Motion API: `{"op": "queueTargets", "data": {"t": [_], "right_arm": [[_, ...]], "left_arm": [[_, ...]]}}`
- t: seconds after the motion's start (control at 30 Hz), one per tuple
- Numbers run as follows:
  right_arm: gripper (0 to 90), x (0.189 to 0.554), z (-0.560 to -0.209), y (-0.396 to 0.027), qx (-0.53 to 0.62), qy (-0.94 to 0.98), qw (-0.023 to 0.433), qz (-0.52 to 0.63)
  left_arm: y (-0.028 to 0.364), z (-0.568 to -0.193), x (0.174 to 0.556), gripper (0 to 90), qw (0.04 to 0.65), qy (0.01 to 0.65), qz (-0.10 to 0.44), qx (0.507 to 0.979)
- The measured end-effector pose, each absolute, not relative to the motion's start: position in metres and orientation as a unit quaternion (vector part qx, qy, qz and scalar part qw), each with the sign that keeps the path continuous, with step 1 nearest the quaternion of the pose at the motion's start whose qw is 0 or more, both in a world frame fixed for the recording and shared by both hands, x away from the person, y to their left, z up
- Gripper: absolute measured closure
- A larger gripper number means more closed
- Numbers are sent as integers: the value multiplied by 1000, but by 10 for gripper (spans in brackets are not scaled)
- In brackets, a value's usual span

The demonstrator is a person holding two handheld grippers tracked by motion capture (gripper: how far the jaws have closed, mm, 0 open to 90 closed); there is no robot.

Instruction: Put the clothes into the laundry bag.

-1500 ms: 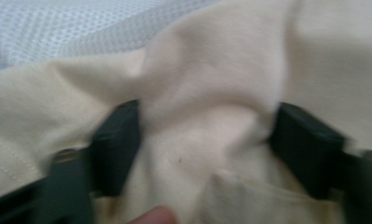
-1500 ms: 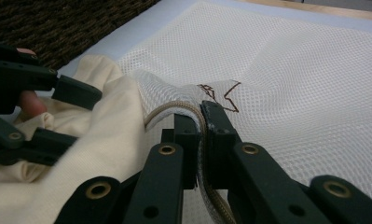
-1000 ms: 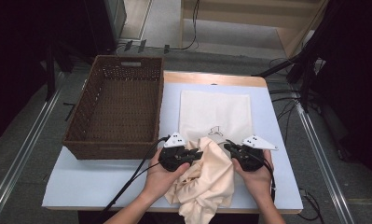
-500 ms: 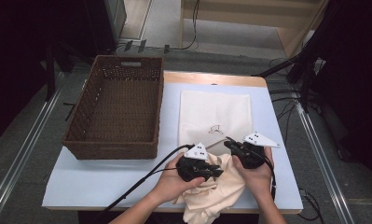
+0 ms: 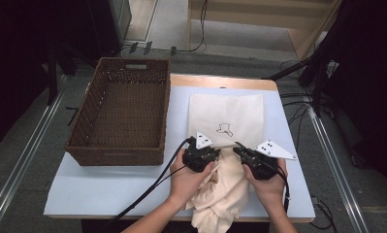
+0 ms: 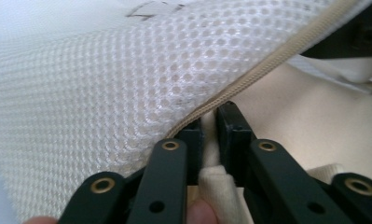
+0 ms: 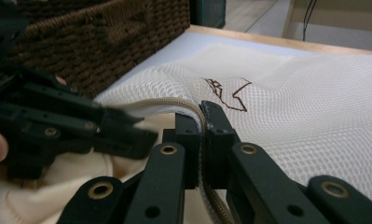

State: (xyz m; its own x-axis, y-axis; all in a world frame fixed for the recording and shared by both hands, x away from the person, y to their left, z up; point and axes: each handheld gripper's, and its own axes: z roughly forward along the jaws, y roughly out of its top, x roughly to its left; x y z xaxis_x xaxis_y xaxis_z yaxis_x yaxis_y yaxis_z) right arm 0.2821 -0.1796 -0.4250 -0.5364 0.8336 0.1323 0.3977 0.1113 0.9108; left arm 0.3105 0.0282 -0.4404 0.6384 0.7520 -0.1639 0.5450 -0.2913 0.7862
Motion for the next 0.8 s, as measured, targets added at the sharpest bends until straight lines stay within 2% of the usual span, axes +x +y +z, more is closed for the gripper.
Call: {"op": "queueTargets", "data": {"t": [0.07,0.13,0.23,0.33,0.43,0.53,0.57,0.63,0.67,0.7,0.8], "right_arm": [[870,283,-428,-178,435,719,212,498],[870,285,-431,-179,441,721,209,493],[870,287,-433,-182,449,716,205,493],[870,288,-433,-183,453,712,205,496],[870,288,-433,-181,453,713,203,496],[870,287,-433,-179,448,716,204,494],[870,287,-433,-179,447,717,205,493],[869,286,-433,-179,446,719,206,491],[870,286,-434,-180,447,719,204,492],[869,286,-434,-181,447,720,202,492],[869,285,-435,-183,447,721,199,490]], "left_arm": [[27,-444,313,713,434,403,94,800],[28,-443,309,548,442,392,72,803],[31,-431,298,414,480,360,57,798],[25,-423,293,355,492,330,14,805],[8,-430,292,276,436,314,22,843],[-5,-449,297,188,393,317,2,863],[-9,-455,297,184,384,315,1,868],[-14,-462,294,187,375,307,11,874],[-15,-463,293,216,368,304,21,879],[-16,-463,293,296,364,305,28,880],[-9,-459,294,742,358,311,69,878]]}}
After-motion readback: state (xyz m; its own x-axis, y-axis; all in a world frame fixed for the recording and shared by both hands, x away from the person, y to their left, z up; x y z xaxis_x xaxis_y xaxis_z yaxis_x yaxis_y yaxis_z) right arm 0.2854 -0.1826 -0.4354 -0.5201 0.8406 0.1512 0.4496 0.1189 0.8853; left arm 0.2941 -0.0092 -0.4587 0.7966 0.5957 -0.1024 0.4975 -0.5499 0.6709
